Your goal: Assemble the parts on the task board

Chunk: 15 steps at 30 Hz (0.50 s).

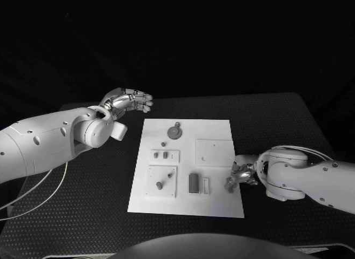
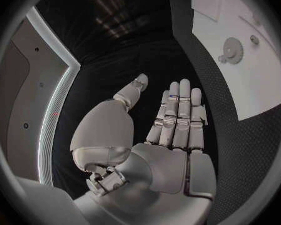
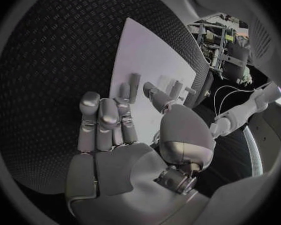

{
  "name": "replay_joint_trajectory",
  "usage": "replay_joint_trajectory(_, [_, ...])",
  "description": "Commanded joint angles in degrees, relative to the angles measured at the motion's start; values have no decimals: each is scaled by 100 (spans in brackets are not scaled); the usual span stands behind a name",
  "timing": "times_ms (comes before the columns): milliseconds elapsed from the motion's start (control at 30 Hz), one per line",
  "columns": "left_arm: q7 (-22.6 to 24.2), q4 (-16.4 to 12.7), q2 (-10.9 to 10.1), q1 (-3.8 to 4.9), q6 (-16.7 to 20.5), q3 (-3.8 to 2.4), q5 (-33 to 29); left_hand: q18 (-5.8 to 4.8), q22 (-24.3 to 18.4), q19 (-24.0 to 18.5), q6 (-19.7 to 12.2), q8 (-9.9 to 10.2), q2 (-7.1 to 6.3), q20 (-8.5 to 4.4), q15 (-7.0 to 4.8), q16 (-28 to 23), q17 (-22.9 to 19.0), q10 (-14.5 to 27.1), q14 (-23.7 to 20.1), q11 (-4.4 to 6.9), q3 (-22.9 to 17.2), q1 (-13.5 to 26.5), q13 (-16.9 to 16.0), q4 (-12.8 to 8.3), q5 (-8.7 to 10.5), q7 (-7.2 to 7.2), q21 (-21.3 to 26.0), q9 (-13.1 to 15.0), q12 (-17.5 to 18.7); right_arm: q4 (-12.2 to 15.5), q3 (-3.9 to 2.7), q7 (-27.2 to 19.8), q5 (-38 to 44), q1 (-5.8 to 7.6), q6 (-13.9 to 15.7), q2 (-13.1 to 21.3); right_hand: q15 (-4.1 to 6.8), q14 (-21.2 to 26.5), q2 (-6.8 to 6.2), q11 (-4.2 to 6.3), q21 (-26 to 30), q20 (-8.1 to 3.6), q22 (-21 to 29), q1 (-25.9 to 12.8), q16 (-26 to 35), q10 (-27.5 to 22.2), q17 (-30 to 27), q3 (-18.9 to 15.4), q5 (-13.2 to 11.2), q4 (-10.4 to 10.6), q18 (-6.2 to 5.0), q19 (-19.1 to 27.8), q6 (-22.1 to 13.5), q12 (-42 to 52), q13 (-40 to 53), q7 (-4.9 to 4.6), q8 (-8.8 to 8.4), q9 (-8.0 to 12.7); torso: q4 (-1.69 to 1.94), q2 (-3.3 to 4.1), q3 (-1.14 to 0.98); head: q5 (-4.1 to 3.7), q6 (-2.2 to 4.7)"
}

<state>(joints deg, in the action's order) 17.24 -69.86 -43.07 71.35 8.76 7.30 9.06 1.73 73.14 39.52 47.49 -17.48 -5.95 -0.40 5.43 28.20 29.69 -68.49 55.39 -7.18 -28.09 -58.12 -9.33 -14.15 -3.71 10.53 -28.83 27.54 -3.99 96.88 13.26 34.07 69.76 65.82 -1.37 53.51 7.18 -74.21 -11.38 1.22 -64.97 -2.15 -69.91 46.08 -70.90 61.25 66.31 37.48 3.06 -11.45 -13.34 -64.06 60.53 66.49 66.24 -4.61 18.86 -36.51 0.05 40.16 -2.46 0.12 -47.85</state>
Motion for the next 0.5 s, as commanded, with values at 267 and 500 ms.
replay_joint_trajectory(267, [27, -19, -14, 7, -89, -3, -1, 32, 8, 19, -20, -24, -5, 16, 6, -34, 12, 17, 35, 9, -11, 43, 6, 43, -9, -17, 32, -7, -15, -41, 50, 51, 1402, -187, -35, -212, 19, 35, -25, 31, -31, -34, 35, 291, 21, 10, -29, 413, -15, 7, -166, 41, -68, -52, 5, -8, -42, 44, 8, 3, 3, 3, -10])
replay_joint_trajectory(500, [22, -26, -22, 7, -96, -3, -1, 32, 10, 19, -20, -24, -4, 16, 6, -36, 15, 17, 35, 9, -11, 44, 7, 45, -9, -17, 34, -7, -14, -34, 51, 59, 1639, -235, 81, -281, -16, 80, 331, 2, -74, 12, 32, 818, 78, -3, -79, 621, 298, -512, -166, 102, -83, -76, 30, -38, -100, 31, 3, 2, 9, 5, -23])
